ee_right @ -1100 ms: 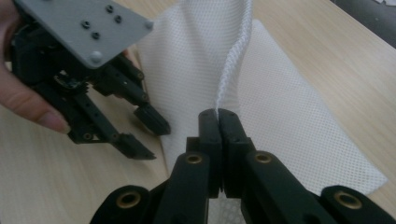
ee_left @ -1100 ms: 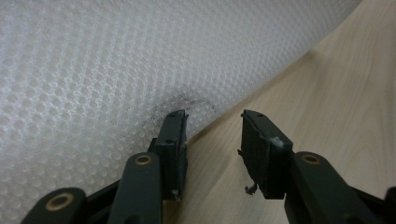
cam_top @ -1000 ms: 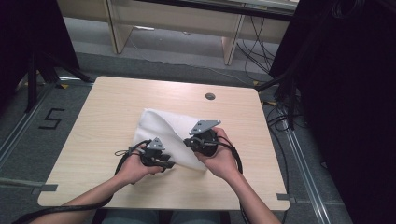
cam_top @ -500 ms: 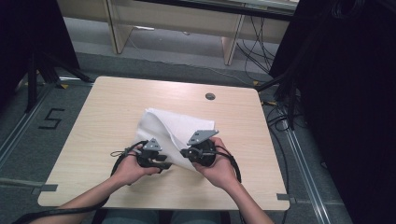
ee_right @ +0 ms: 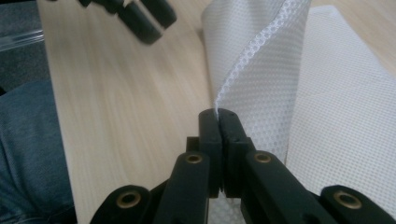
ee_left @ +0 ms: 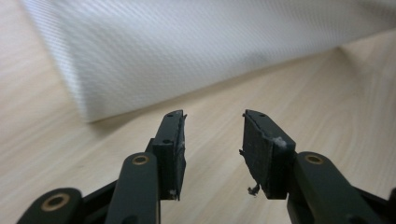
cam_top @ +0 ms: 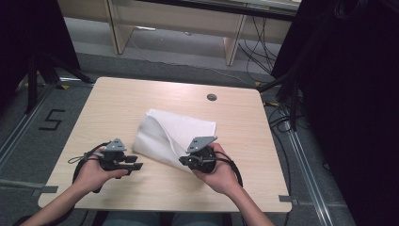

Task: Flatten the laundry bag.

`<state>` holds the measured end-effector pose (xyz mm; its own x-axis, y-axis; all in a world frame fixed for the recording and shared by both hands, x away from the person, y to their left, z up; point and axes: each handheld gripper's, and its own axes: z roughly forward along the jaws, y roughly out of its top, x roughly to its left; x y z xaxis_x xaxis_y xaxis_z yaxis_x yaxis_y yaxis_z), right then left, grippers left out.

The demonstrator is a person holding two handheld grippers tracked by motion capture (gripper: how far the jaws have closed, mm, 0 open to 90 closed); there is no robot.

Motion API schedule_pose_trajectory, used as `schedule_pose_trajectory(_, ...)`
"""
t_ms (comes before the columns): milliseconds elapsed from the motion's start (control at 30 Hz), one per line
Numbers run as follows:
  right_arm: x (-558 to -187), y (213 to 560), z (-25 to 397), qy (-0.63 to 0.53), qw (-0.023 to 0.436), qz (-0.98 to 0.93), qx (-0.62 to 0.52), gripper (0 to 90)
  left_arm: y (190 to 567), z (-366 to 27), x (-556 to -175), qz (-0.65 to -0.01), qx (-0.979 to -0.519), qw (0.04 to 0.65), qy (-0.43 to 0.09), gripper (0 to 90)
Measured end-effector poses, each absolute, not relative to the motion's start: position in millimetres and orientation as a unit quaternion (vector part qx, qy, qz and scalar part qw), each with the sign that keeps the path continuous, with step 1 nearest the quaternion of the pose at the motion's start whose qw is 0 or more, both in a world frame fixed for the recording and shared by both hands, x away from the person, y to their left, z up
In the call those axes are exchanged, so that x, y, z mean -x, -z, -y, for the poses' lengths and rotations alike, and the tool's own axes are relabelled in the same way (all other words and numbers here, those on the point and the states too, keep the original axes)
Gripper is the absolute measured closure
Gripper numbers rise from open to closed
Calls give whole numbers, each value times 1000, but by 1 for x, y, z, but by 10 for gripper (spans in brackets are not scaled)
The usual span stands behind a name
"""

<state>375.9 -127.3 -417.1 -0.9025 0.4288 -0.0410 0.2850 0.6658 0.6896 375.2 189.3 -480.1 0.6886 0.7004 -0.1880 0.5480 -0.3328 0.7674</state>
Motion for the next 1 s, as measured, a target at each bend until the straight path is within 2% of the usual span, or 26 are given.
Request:
schedule_pose_trajectory(167, -369, 422, 123, -357, 90, -913, -174, 900, 465, -211, -379, -413, -779, 453, -133, 577)
schedule_pose_trajectory(333, -361, 426, 120, -351, 77, -919, -165, 900, 464, -233, -385, -458, -746, 460, -150, 567)
schedule_pose_trajectory(467, -356, 427, 119, -347, 73, -920, -166, 900, 465, -240, -387, -472, -735, 461, -158, 567)
schedule_pose_trajectory(1000, -339, 428, 129, -347, 65, -922, -157, 900, 476, -242, -394, -481, -735, 450, -161, 548)
